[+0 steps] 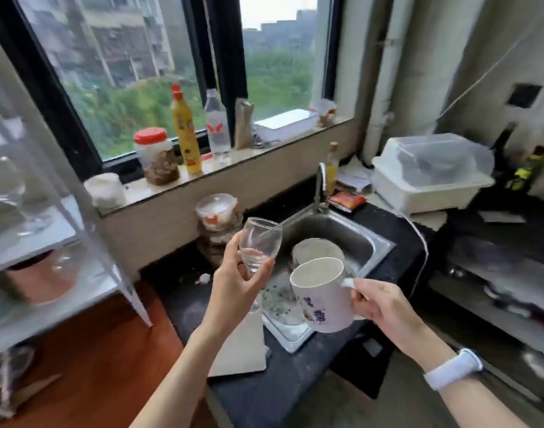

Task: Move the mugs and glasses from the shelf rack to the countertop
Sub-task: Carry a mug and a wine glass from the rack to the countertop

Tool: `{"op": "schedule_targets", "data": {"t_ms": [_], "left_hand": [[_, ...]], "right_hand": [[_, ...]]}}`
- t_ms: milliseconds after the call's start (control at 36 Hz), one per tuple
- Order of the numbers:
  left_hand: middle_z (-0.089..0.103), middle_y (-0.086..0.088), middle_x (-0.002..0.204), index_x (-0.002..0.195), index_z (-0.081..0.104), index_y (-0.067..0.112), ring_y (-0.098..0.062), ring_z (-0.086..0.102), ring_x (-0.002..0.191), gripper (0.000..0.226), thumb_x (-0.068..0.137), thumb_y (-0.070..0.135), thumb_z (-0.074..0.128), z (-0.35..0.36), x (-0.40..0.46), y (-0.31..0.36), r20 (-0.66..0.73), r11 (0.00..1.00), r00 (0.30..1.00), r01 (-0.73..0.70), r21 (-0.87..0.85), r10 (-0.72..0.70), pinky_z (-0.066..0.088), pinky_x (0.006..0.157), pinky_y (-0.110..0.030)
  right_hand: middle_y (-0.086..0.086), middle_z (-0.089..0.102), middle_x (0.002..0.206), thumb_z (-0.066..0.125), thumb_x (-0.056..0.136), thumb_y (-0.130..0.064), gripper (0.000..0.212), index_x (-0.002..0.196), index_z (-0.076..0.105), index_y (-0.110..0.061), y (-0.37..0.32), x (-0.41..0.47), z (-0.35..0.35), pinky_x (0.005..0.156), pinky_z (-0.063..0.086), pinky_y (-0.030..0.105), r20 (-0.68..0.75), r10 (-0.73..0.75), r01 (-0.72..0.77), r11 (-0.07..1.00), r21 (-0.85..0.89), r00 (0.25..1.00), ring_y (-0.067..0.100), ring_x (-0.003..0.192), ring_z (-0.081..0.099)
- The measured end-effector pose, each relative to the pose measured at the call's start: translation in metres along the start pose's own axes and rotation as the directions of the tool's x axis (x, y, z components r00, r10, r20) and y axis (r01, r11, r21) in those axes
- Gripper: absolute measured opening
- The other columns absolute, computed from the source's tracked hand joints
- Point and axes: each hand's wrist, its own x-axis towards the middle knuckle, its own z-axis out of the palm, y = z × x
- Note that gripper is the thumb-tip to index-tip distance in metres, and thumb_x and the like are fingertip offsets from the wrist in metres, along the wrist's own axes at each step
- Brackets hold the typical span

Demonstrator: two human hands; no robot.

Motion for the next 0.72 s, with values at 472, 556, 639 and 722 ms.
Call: {"op": "schedule_targets", "data": {"t_ms": [472,556,639,722], "left_hand": [[0.069,0.013,0.090,0.106,0.039,0.059,-0.010,0.068,0.075,0.047,0.066,0.053,0.063,0.476,0.075,0.144,0.533,0.954,0.823,-0.030,-0.299,0.194,0.057,0.076,-0.039],[0.067,0.015,0.093,0.115,0.043,0.037,-0.007,0.067,0.085,0.052,0.068,0.047,0.065,0.540,0.083,0.163,0.592,0.939,0.770,-0.026,-0.343,0.238,0.055,0.079,-0.036],[0.066,0.018,0.093,0.115,0.045,0.034,0.003,0.064,0.083,0.051,0.071,0.044,0.067,0.603,0.093,0.179,0.636,0.930,0.721,-0.030,-0.367,0.275,0.052,0.077,-0.026],[0.066,0.010,0.101,0.119,0.045,0.026,0.002,0.064,0.087,0.052,0.075,0.037,0.070,0.666,0.110,0.193,0.679,0.921,0.663,-0.039,-0.388,0.314,0.052,0.079,-0.023]], "right_hand": [[0.007,0.035,0.060,0.050,0.088,-0.015,0.021,0.071,0.057,-0.004,-0.001,-0.067,-0.395,0.050,0.025,0.024,-0.673,-0.065,0.170,0.981,0.090,0.736,0.007,0.045,0.032],[0.002,0.037,0.058,0.047,0.091,-0.015,0.021,0.076,0.057,-0.004,0.000,-0.075,-0.440,0.054,0.024,0.025,-0.746,-0.066,0.204,0.974,0.095,0.663,0.007,0.047,0.033],[-0.005,0.040,0.049,0.045,0.092,-0.016,0.026,0.070,0.056,-0.007,0.000,-0.074,-0.483,0.056,0.024,0.026,-0.806,-0.065,0.213,0.974,0.077,0.589,0.008,0.048,0.034],[-0.004,0.041,0.051,0.045,0.093,-0.017,0.032,0.065,0.058,-0.011,0.000,-0.065,-0.528,0.058,0.025,0.026,-0.856,-0.076,0.216,0.975,0.042,0.511,0.010,0.050,0.033]]}}
